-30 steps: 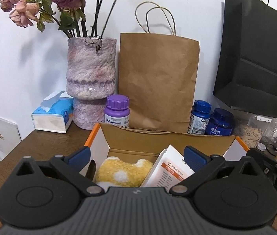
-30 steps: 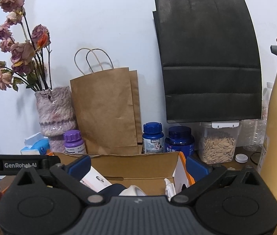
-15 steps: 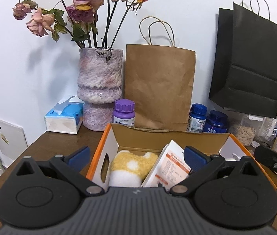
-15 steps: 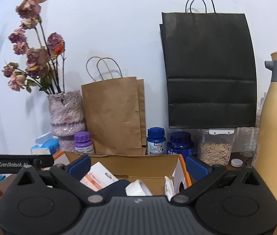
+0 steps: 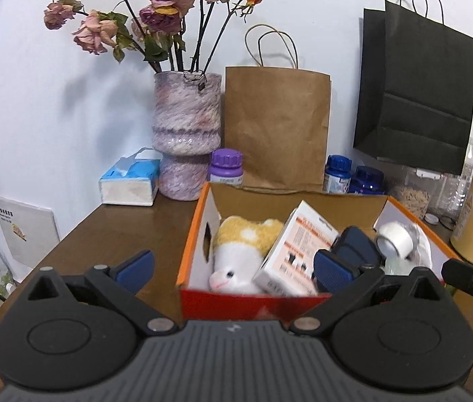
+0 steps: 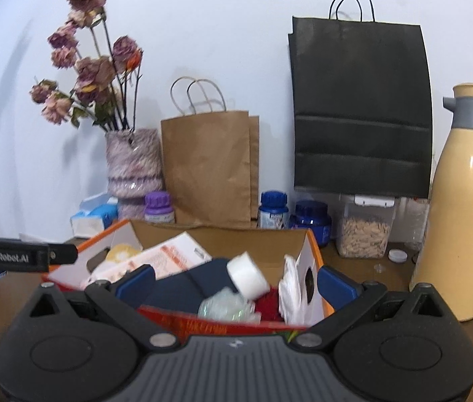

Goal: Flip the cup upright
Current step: 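Withdraw both grippers and move the right gripper to the white bottle cap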

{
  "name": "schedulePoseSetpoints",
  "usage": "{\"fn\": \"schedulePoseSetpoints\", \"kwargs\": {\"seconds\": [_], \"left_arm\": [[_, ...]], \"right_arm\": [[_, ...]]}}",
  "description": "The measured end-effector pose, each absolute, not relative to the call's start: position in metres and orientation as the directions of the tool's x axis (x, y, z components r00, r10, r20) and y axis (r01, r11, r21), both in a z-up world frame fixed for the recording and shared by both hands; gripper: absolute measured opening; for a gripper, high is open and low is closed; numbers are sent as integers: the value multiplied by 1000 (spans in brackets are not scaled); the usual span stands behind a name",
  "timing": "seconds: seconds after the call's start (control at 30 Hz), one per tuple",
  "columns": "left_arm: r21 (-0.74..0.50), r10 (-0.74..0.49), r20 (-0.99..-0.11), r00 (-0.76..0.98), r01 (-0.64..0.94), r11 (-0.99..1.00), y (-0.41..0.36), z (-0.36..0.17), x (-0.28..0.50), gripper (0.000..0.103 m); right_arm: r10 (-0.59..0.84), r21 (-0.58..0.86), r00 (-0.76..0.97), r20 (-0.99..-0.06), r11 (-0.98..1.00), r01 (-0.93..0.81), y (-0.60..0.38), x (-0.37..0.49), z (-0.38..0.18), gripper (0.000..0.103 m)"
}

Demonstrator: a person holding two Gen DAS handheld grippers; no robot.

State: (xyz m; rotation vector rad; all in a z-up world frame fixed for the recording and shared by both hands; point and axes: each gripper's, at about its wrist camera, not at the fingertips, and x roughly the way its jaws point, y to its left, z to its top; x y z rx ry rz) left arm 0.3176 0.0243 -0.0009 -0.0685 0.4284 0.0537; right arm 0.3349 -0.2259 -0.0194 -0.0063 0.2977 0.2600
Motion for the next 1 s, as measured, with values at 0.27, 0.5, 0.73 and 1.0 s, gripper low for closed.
{"fn": "schedulePoseSetpoints", "kwargs": {"seconds": [0.27, 0.5, 0.73, 1.0], "left_arm": [[-29, 47, -459, 887, -68, 997, 31, -16, 287, 103], [-16, 54, -488, 871, -71, 997, 35, -27, 261, 103], [-29, 45, -538, 841, -72, 997, 45, -41, 243, 103], [-44, 50, -541, 839, -87, 995, 51, -42, 241, 103]], "right_arm": [[252, 14, 899, -359, 964, -265, -227, 306, -40, 103], [277, 25, 860, -428, 955, -295, -231, 285, -56, 103], [285, -12, 811, -511, 941, -338, -213, 274, -74, 103], [244, -14, 763, -599, 949, -315, -193, 291, -88, 103]]}}
